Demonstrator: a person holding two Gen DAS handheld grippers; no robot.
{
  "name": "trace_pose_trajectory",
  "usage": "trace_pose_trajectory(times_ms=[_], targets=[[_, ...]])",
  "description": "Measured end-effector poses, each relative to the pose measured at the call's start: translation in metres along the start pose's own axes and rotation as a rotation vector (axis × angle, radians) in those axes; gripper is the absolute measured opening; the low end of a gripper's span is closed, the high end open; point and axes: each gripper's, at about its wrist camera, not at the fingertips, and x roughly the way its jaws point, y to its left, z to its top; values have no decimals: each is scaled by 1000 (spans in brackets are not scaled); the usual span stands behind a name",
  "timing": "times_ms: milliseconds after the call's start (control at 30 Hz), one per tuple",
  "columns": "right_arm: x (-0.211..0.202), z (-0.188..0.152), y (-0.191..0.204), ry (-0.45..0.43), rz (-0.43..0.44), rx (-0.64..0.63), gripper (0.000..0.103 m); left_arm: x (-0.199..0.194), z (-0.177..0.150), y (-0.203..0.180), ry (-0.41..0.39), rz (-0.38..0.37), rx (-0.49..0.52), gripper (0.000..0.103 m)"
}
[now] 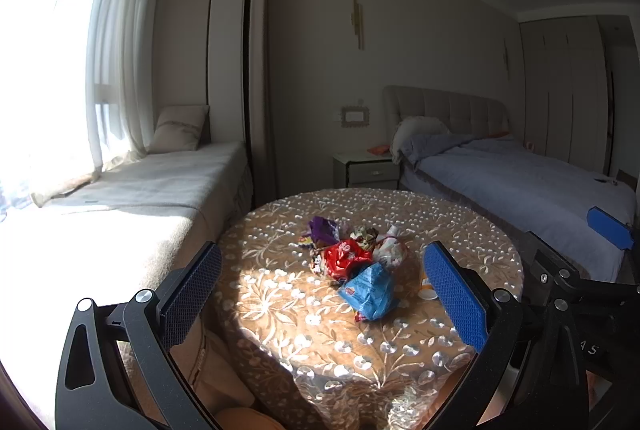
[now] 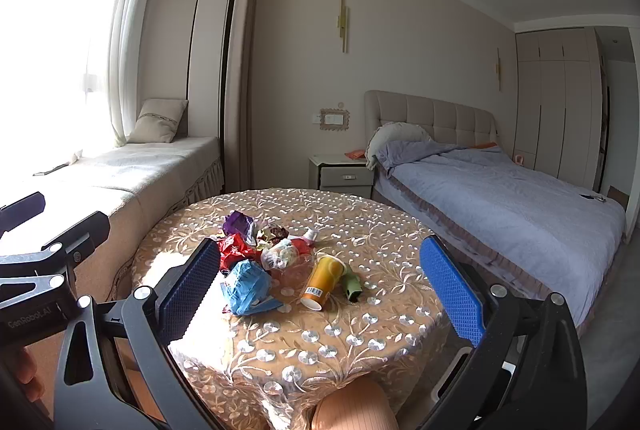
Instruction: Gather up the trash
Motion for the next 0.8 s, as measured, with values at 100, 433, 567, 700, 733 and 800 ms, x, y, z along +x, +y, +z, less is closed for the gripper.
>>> trace_pose_trajectory(times_ms=[100, 433, 567, 700, 733, 800], targets=[[0, 0, 0, 0, -1, -1, 100, 0, 0, -2, 1, -2, -1, 99], [0, 1, 0, 3, -1, -1, 100, 0, -1, -1, -1, -2, -1, 99], [0, 0, 0, 4, -1, -2, 100, 0, -1, 2, 0, 1, 0, 99], [0, 0, 0, 4, 0, 0, 100, 0, -1, 3, 0, 0, -2, 99], [0, 0, 0, 5, 0, 0, 100, 0, -1, 3, 0, 1, -2, 99], [0, -1, 0, 5, 0, 0, 100, 1, -1, 2, 1, 1, -3, 99]])
